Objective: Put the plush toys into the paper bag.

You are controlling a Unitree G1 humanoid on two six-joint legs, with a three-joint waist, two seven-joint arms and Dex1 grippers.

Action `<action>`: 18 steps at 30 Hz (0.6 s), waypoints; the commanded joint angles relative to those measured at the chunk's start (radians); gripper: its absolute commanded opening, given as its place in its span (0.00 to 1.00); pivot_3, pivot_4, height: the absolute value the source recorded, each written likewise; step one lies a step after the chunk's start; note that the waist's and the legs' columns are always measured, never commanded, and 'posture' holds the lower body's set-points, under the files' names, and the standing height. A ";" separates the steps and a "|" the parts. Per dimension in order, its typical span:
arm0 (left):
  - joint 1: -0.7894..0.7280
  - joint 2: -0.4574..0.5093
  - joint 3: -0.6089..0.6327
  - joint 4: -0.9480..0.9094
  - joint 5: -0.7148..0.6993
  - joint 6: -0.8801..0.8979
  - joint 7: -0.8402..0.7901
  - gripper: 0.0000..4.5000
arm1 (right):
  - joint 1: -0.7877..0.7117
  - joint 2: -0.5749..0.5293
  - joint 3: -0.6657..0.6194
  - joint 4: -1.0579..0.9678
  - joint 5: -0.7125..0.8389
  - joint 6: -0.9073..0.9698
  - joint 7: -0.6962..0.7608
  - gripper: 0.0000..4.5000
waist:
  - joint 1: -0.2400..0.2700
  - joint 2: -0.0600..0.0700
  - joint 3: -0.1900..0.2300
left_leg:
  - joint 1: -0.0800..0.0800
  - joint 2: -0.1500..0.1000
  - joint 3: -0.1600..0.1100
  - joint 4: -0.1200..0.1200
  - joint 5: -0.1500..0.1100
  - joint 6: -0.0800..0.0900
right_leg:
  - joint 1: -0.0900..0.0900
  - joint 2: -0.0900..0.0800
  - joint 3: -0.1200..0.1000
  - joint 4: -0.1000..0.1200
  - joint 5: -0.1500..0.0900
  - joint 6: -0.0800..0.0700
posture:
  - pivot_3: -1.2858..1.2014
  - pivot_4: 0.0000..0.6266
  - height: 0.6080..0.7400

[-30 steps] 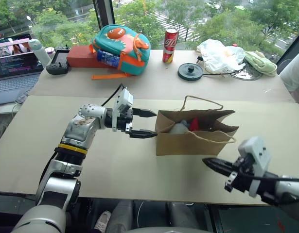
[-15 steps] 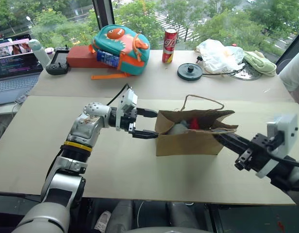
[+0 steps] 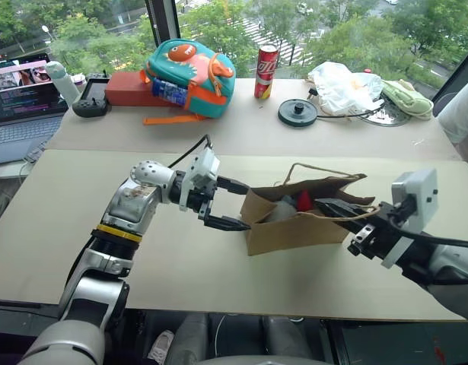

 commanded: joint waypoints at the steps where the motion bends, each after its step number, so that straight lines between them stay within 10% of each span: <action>1: 0.006 0.000 -0.002 -0.056 0.001 0.002 0.026 0.99 | -0.012 -0.008 -0.002 -0.003 -0.004 -0.032 -0.001 0.00 | 0.001 0.000 0.000 | 0.000 0.000 0.000 0.000 0.000 0.000 | 0.000 0.000 0.000 0.000 0.000 0.000 | 0.52 0.24 1.00; 18: 0.159 -0.012 -0.012 -0.271 -0.011 0.104 0.204 0.99 | -0.052 -0.002 0.036 0.035 -0.035 -0.030 -0.006 0.00 | 0.004 0.000 0.000 | 0.000 0.000 0.000 0.000 0.000 0.000 | 0.000 0.000 0.000 0.000 0.000 0.000 | 0.52 0.24 1.00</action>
